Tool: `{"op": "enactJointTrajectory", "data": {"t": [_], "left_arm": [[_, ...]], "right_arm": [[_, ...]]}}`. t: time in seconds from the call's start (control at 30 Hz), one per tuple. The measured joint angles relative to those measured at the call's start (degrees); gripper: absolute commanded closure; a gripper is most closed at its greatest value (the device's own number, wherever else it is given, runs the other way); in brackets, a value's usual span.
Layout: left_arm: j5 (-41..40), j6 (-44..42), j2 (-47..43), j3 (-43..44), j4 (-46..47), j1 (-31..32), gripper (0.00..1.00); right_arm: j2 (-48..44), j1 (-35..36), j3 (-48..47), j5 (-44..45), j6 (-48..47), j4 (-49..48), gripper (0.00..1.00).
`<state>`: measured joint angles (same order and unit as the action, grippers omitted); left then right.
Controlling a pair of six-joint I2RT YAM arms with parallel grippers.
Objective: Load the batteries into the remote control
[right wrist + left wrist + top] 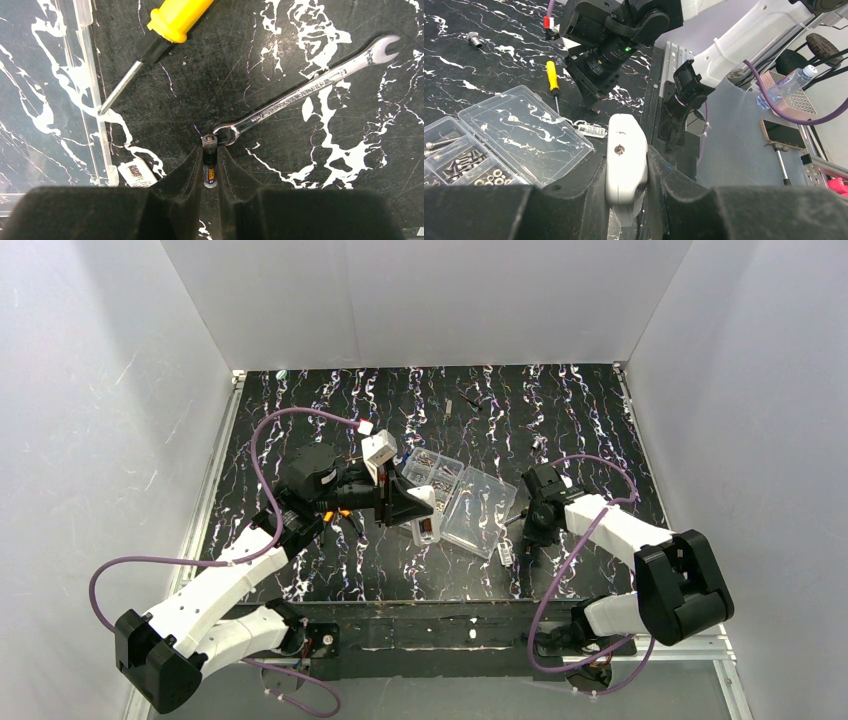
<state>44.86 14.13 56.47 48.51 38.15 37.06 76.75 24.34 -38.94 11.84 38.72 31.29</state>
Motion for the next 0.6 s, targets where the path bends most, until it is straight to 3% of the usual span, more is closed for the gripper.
{"op": "enactJointTrajectory", "data": {"t": [0.3, 0.37, 0.6], "left_arm": [[-3.3, 2.4, 0.4, 1.0, -3.4, 0.0, 1.0], [-4.9, 3.5, 0.5, 1.5, -4.4, 0.0, 1.0], [-9.2, 6.3, 1.0, 1.7, -4.6, 0.0, 1.0]], "right_arm": [[-1.2, 0.0, -0.1, -1.0, -2.0, -0.6, 0.9], [-4.6, 0.0, 0.1, -1.6, -3.1, -1.7, 0.99], [-21.4, 0.0, 2.3, -6.5, -10.2, -10.1, 0.99]]}}
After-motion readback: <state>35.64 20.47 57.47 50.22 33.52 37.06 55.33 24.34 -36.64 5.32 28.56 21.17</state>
